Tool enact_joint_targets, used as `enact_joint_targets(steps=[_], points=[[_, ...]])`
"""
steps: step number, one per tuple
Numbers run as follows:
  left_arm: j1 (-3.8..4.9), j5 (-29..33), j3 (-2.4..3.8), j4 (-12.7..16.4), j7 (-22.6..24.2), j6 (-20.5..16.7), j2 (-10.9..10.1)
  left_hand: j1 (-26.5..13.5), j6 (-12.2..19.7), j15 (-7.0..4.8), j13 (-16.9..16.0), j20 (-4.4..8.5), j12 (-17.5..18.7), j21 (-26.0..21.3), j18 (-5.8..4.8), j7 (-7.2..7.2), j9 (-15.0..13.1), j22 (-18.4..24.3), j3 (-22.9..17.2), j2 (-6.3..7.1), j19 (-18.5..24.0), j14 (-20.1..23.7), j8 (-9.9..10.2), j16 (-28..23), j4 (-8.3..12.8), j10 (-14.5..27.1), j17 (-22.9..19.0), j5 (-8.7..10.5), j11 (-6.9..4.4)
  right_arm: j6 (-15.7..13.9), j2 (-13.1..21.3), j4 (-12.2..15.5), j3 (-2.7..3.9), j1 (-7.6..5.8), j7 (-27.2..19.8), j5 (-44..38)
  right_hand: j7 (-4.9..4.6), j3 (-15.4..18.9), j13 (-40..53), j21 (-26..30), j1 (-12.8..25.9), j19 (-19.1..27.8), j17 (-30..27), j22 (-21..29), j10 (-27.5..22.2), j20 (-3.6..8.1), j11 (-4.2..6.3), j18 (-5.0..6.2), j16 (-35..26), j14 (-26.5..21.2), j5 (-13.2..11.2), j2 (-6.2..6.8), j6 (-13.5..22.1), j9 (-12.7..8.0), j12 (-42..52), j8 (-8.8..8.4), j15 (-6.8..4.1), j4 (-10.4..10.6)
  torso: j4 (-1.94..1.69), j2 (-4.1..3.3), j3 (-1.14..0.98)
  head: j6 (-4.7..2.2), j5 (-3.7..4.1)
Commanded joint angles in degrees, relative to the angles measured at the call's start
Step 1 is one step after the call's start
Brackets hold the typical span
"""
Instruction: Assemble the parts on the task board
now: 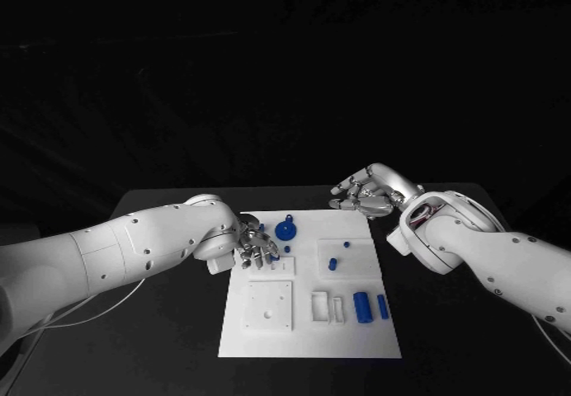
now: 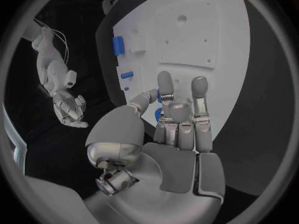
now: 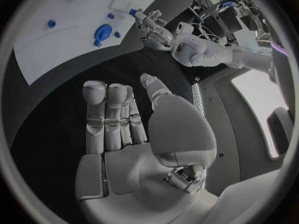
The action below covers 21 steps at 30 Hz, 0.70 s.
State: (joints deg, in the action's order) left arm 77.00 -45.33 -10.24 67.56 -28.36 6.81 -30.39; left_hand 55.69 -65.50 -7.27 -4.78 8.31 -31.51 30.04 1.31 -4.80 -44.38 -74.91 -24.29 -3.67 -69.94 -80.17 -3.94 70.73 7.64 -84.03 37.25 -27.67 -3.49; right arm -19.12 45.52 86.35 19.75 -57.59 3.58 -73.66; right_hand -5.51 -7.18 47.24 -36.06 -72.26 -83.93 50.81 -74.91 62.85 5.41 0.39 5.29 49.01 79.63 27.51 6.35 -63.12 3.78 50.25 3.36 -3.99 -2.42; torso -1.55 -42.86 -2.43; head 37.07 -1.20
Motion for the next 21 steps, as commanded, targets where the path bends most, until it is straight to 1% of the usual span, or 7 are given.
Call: enact_joint_targets(steps=[1, 2, 4, 5, 8, 12, 21], points=[[0.16, -4.2, -0.02, -0.3, -2.7, 1.3, 0.8, -0.1, -4.7, -0.06, 0.0, 0.04, -0.4, 0.3, 0.71, 4.48, -0.1, -1.1, -9.2, -0.03, -0.2, -0.4, 0.1, 0.4, 8.7, -2.7, 0.1, -0.25, -0.43, -0.8, -0.2, -0.5, 0.22, -0.08, -0.5, 1.1, 0.05, -0.2, -0.1, 0.0, -0.2, -1.2, 0.0, -4.4, 0.2, -0.30, -0.12, -0.07, -0.3, 0.1, 0.1, 0.33, 0.0, 0.0, -0.1, 0.21, -0.07, 0.0, -0.03, -0.09, 0.03, 0.01, -0.14], [0.17, -4.3, -0.02, -0.4, -2.8, 1.4, 1.0, -0.1, -4.7, -0.04, 0.0, 0.03, -0.4, 0.3, 0.71, 4.48, -0.1, -1.1, -9.2, -0.03, -0.2, -0.4, 0.1, 0.4, 8.8, -2.7, 0.2, -0.25, -0.42, -0.9, -0.2, -0.6, 0.27, -0.10, -0.5, 1.1, 0.05, -0.3, -0.1, 0.0, -0.2, -1.2, 0.0, -4.4, 0.2, -0.30, -0.11, -0.07, -0.3, 0.1, 0.2, 0.37, 0.0, 0.0, -0.1, 0.20, -0.07, 0.0, -0.02, -0.09, 0.01, 0.02, -0.14], [0.19, -4.7, -0.03, -0.6, -3.0, 1.8, 1.5, -0.1, -4.7, -0.04, 0.0, 0.03, -0.4, 0.3, 0.71, 4.48, -0.1, -1.1, -9.2, -0.03, -0.2, -0.4, 0.1, 0.4, 8.8, -2.7, 0.2, -0.25, -0.42, -0.9, -0.3, -0.8, 0.36, -0.13, -0.5, 1.2, 0.05, -0.4, -0.1, 0.0, -0.1, -1.2, 0.0, -4.4, 0.2, -0.30, -0.11, -0.06, -0.3, 0.1, 0.2, 0.38, 0.0, 0.0, -0.1, 0.20, -0.07, 0.0, 0.04, -0.13, 0.08, 0.00, -0.12], [0.20, -4.8, -0.03, -0.6, -3.1, 1.9, 1.6, -0.1, -4.7, -0.04, 0.0, 0.03, -0.4, 0.3, 0.71, 4.48, -0.1, -1.1, -9.2, -0.03, -0.2, -0.4, 0.1, 0.4, 8.8, -2.7, 0.2, -0.25, -0.42, -0.9, -0.4, -0.9, 0.38, -0.13, -0.5, 1.2, 0.05, -0.4, -0.1, 0.0, -0.1, -1.2, 0.0, -4.4, 0.2, -0.30, -0.11, -0.06, -0.3, 0.1, 0.2, 0.38, 0.0, 0.0, -0.1, 0.20, -0.07, 0.0, 0.06, -0.14, 0.05, 0.02, -0.12], [0.21, -5.1, -0.04, -0.8, -3.4, 2.3, 2.0, -0.2, -4.7, 0.01, 0.0, -0.02, -0.4, 0.4, 0.73, 4.48, -0.2, -1.1, -9.3, 0.01, -0.2, -0.4, 0.1, 0.4, 8.8, -2.7, 0.3, -0.30, -0.42, -1.0, -0.4, -1.0, 0.44, -0.15, -0.5, 1.3, 0.05, -0.4, -0.1, 0.0, -0.1, -1.2, 0.0, -4.4, 0.2, -0.30, -0.11, -0.06, -0.3, 0.1, 0.2, 0.38, 0.0, 0.0, -0.1, 0.20, -0.07, 0.0, 0.08, -0.15, 0.09, 0.11, -0.13], [0.23, -5.6, -0.04, -1.2, -3.9, 3.3, 2.4, -0.2, -4.8, 0.06, 0.0, -0.08, -0.5, 0.5, 0.77, 4.50, -0.2, -1.1, -9.4, 0.11, -0.1, -0.4, 0.1, 0.5, 8.8, -2.8, 0.5, -0.52, -0.44, -1.0, -0.5, -1.1, 0.48, -0.16, -0.5, 1.3, 0.05, -0.6, -0.1, -0.1, -0.1, -1.2, 0.0, -4.4, 0.2, -0.30, -0.11, -0.08, -0.3, 0.1, 0.4, 0.49, 0.0, 0.0, -0.1, 0.20, -0.07, 0.0, -0.01, -0.09, 0.11, 0.19, -0.12], [0.25, -6.6, -0.13, -1.4, -4.7, 4.9, 3.2, -0.7, -5.3, 0.12, -0.1, -0.17, -1.0, 0.9, 0.89, 4.67, -0.4, -1.1, -9.8, 0.43, -0.1, -0.8, 0.0, 1.0, 8.8, -2.8, 1.5, -1.50, -0.55, -0.8, -0.6, -1.4, 0.50, -0.17, -0.5, 1.4, 0.07, -0.8, -0.1, -0.1, 0.0, -1.2, 0.0, -4.4, 0.2, -0.28, -0.09, -0.09, -0.3, 0.1, 0.6, 0.56, -0.1, 0.0, 0.0, 0.20, -0.09, -0.1, 0.01, -0.17, 0.22, 0.41, -0.10]])
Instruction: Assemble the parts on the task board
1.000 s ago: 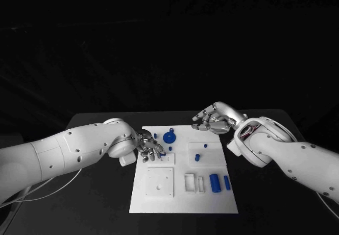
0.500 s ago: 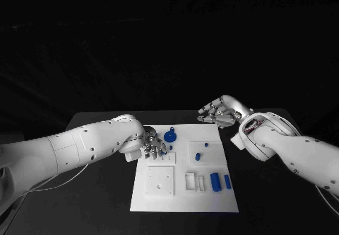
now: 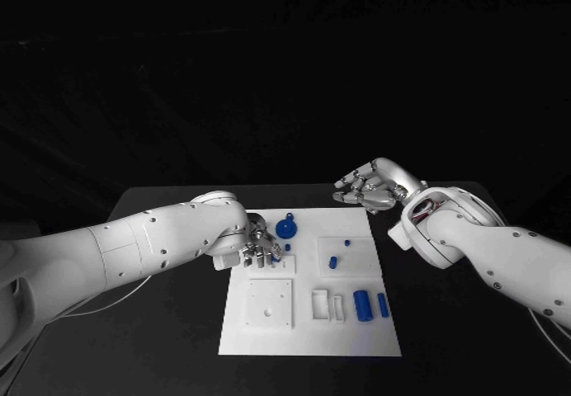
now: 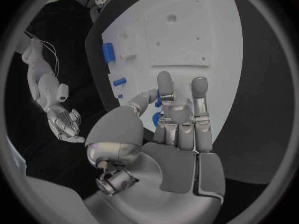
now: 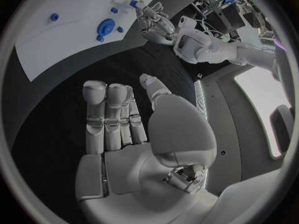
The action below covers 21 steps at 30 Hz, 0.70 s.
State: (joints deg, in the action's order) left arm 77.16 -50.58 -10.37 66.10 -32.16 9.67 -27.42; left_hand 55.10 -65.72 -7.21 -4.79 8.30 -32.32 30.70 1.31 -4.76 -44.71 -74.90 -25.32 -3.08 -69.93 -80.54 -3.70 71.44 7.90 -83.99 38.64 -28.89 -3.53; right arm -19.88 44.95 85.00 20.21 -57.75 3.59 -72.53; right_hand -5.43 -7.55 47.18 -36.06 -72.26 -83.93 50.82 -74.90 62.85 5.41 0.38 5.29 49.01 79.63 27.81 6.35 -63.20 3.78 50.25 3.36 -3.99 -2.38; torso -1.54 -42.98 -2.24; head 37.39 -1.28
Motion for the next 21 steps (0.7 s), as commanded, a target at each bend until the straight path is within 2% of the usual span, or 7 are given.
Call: enact_joint_targets(steps=[1, 5, 13, 16, 21], points=[[0.09, -1.4, 0.00, 0.0, -0.9, 2.1, 0.2, -0.2, -5.1, 0.06, -0.1, -0.17, -0.2, 0.2, 0.89, 4.63, -0.1, -1.1, -8.8, -0.16, -0.1, -0.4, -0.2, 0.3, 8.5, -2.8, 0.1, -0.28, -0.51, -0.1, -0.1, 0.0, 0.04, -0.01, -0.5, 0.2, -0.01, -0.4, -0.1, -0.1, 0.0, -1.2, 0.0, -4.4, 0.2, -0.28, -0.08, -0.09, -0.3, 0.1, 0.3, 0.56, 0.0, 0.0, -0.1, 0.21, -0.09, -0.1, 0.00, -0.04, 0.03, 0.09, -0.02], [0.09, -1.7, -0.01, -0.1, -1.0, 2.6, 0.4, -0.3, -5.2, 0.07, -0.1, -0.19, -0.4, 0.3, 0.92, 4.66, -0.2, -1.1, -9.0, -0.03, -0.2, -0.5, -0.2, 0.3, 8.5, -2.8, 0.2, -0.56, -0.54, -0.1, -0.1, -0.1, 0.04, -0.01, -0.5, 0.2, -0.01, -0.4, -0.1, -0.1, 0.0, -1.2, 0.0, -4.4, 0.2, -0.28, -0.08, -0.09, -0.3, 0.1, 0.3, 0.56, 0.0, 0.0, -0.1, 0.21, -0.09, -0.1, -0.01, 0.00, -0.05, 0.15, -0.04], [0.07, -1.9, -0.38, -0.7, -1.0, 3.0, 0.8, -0.3, -5.2, 0.09, 0.0, -0.21, -0.3, 0.3, 0.96, 4.65, -0.2, -1.1, -9.1, 0.03, -0.1, -0.5, -0.2, 0.2, 8.5, -2.8, 0.3, -0.50, -0.54, 0.0, -0.3, -0.3, 0.04, -0.01, -0.5, 0.2, -0.01, -0.5, -0.1, -0.1, 0.0, -1.2, 0.0, -4.4, 0.2, -0.28, -0.09, -0.09, -0.3, 0.1, 0.4, 0.57, 0.0, 0.0, -0.1, 0.21, -0.09, -0.2, 0.04, -0.05, 0.01, 0.18, -0.04], [0.06, -2.0, -0.54, -0.9, -0.9, 2.9, 0.9, -0.3, -5.2, 0.09, 0.0, -0.21, -0.3, 0.3, 0.96, 4.65, -0.2, -1.1, -9.1, 0.03, -0.1, -0.5, -0.2, 0.2, 8.5, -2.8, 0.3, -0.50, -0.54, 0.0, -0.3, -0.3, 0.04, -0.01, -0.5, 0.2, -0.01, -0.5, -0.1, -0.1, 0.0, -1.2, 0.0, -4.4, 0.2, -0.28, -0.09, -0.09, -0.3, 0.1, 0.4, 0.57, 0.0, 0.0, -0.1, 0.21, -0.09, -0.2, 0.03, -0.03, -0.08, 0.20, -0.04], [0.05, -2.0, -0.67, -1.3, -0.8, 3.2, 1.1, -0.3, -5.2, 0.09, 0.0, -0.21, -0.3, 0.3, 0.96, 4.65, -0.2, -1.1, -9.1, 0.03, -0.1, -0.5, -0.2, 0.2, 8.5, -2.8, 0.3, -0.50, -0.54, 0.0, -0.4, -0.4, 0.04, -0.01, -0.6, 0.2, -0.01, -0.5, -0.1, -0.1, 0.0, -1.2, 0.0, -4.4, 0.2, -0.28, -0.09, -0.09, -0.3, 0.1, 0.4, 0.57, 0.0, 0.0, -0.1, 0.21, -0.09, -0.2, 0.02, -0.02, -0.07, 0.31, 0.04]])
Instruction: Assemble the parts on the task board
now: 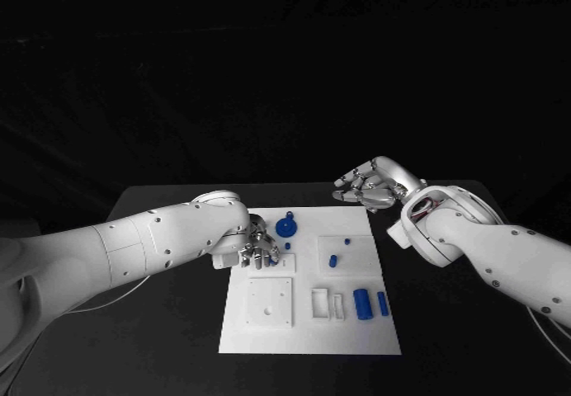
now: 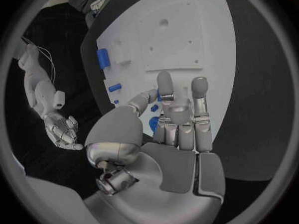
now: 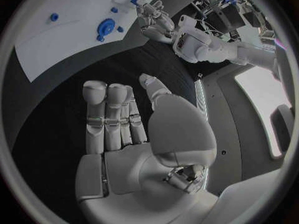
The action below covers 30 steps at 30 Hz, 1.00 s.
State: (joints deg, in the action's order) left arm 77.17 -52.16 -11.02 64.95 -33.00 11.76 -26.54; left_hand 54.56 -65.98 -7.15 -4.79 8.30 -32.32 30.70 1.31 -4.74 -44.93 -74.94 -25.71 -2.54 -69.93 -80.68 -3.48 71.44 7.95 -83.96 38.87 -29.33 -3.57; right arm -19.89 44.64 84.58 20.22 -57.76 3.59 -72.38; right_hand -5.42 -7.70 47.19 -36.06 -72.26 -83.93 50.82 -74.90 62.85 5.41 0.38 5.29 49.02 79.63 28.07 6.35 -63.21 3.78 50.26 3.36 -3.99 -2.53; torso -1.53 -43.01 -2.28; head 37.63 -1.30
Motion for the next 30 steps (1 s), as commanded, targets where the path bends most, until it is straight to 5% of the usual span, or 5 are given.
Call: enact_joint_targets(steps=[1, 30], points=[[0.04, -0.4, -0.04, -0.2, 0.0, 1.1, 0.3, 0.3, -4.9, 0.03, 0.0, -0.21, -0.3, 0.3, 0.96, 4.64, 0.0, -1.0, -8.7, -0.51, -0.1, -0.4, -0.4, 0.2, 8.5, -2.8, 0.1, -0.06, -0.50, 0.0, -0.1, 0.0, 0.03, 0.00, -0.6, 0.1, -0.02, -0.4, -0.1, -0.1, 0.0, -1.2, 0.0, -4.4, 0.2, -0.28, -0.09, -0.09, -0.3, 0.1, 0.2, 0.58, 0.0, 0.0, -0.1, 0.21, -0.09, 0.0, 0.02, 0.01, -0.02, 0.03, 0.06], [-0.02, -0.4, -0.93, -1.1, 0.3, 2.1, 0.6, 0.5, -4.7, 0.09, 0.1, -0.28, -0.1, 0.3, 1.00, 4.59, -0.3, -1.0, -8.6, -0.61, -0.1, -0.4, -0.4, 0.0, 8.5, -2.8, 0.1, 0.28, -0.47, 0.1, -0.4, -0.1, 0.03, 0.00, -0.7, 0.1, -0.02, -0.7, -0.1, 0.0, 0.1, -1.2, 0.0, -4.4, 0.2, -0.27, -0.07, -0.09, -0.3, 0.1, 0.3, 0.59, 0.0, 0.0, 0.0, 0.20, -0.10, -0.1, -0.03, -0.01, -0.04, 0.26, 0.21]])
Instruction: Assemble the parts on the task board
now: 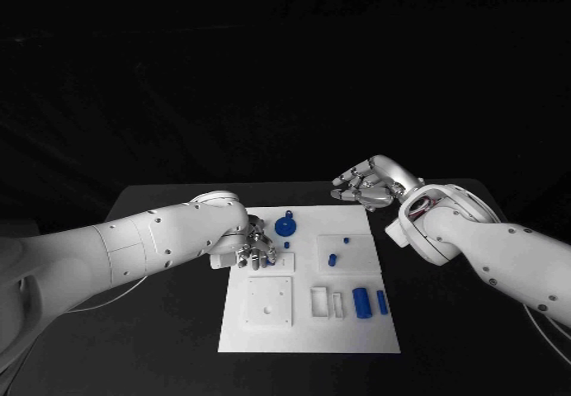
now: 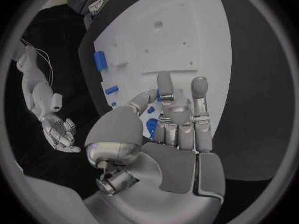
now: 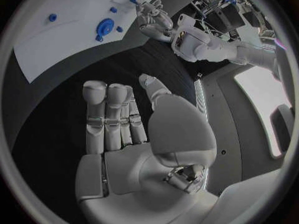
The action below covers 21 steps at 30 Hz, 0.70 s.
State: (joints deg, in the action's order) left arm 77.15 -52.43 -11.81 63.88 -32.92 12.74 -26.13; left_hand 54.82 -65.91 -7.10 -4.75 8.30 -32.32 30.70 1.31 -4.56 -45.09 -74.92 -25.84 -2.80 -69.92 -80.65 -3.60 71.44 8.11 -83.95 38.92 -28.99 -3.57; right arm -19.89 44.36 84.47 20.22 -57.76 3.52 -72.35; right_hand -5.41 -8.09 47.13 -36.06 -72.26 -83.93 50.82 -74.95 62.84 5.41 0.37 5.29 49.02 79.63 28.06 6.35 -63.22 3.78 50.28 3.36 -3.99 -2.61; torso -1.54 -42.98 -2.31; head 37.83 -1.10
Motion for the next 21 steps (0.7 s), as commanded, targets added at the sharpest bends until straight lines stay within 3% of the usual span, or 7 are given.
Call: enact_joint_targets(steps=[1, 21], points=[[-0.01, -0.2, -0.19, -0.1, 0.3, 1.2, 0.2, 0.2, -4.8, 0.03, 0.0, -0.28, -0.1, 0.4, 1.00, 4.40, -0.1, -1.0, -8.5, -0.35, -0.1, -0.4, -0.3, 0.0, 8.3, -2.8, 0.0, -0.07, -0.47, 0.1, -0.1, 0.0, 0.03, 0.00, -0.6, 0.0, -0.03, -0.3, -0.1, 0.0, 0.1, -1.2, 0.0, -4.3, 0.2, -0.27, -0.06, -0.08, -0.3, 0.1, 0.3, 0.59, 0.0, 0.0, -0.1, 0.20, -0.10, 0.0, -0.02, -0.03, -0.03, 0.09, 0.00], [-0.13, -0.3, -0.50, -1.5, 0.4, 0.9, 1.6, 0.0, -4.7, 0.01, 0.0, -0.27, -0.2, 0.3, 0.97, 4.39, -0.4, -1.0, -8.4, -0.60, -0.1, -0.4, -0.3, -0.1, 8.3, -2.9, 0.0, 0.19, -0.43, 0.1, -0.3, -0.1, 0.03, 0.00, -0.7, 0.0, -0.03, -0.6, -0.1, -0.1, 0.3, -1.2, 0.0, -4.4, 0.2, -0.27, -0.06, -0.10, -0.4, 0.1, 0.3, 0.68, 0.0, 0.0, 0.0, 0.20, -0.09, -0.1, -0.01, -0.01, -0.04, 0.17, 0.10]])
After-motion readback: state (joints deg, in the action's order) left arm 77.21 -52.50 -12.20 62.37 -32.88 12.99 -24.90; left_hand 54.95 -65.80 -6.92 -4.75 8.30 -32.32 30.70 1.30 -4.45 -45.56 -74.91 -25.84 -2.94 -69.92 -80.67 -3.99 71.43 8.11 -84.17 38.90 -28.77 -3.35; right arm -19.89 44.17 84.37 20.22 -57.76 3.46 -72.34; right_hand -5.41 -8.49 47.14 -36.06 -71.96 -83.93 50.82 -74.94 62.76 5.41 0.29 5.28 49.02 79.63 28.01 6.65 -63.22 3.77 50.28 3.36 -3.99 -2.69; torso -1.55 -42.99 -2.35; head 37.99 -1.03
